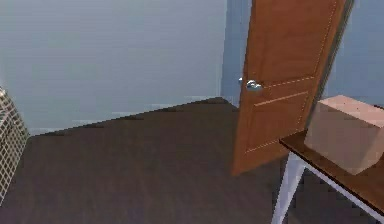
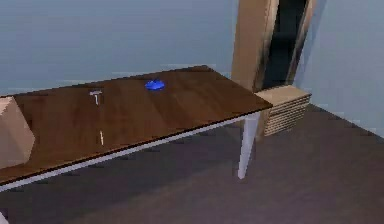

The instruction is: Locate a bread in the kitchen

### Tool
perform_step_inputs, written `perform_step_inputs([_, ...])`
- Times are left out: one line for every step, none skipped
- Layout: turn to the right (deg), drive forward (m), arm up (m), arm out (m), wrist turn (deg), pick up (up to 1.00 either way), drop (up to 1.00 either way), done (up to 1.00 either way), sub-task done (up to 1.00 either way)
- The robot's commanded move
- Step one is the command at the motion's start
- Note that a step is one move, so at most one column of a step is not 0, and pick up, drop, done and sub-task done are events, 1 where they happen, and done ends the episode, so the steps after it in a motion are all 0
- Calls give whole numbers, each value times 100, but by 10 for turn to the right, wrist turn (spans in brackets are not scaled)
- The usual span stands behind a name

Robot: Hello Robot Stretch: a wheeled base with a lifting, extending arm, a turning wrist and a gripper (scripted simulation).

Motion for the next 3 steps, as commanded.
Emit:
perform_step_inputs([0, 100, 0, 0, 0, 0, 0, 0, 0])
perform_step_inputs([0, 70, 0, 0, 0, 0, 0, 0, 0])
perform_step_inputs([450, 0, 0, 0, 0, 0, 0, 0, 0])
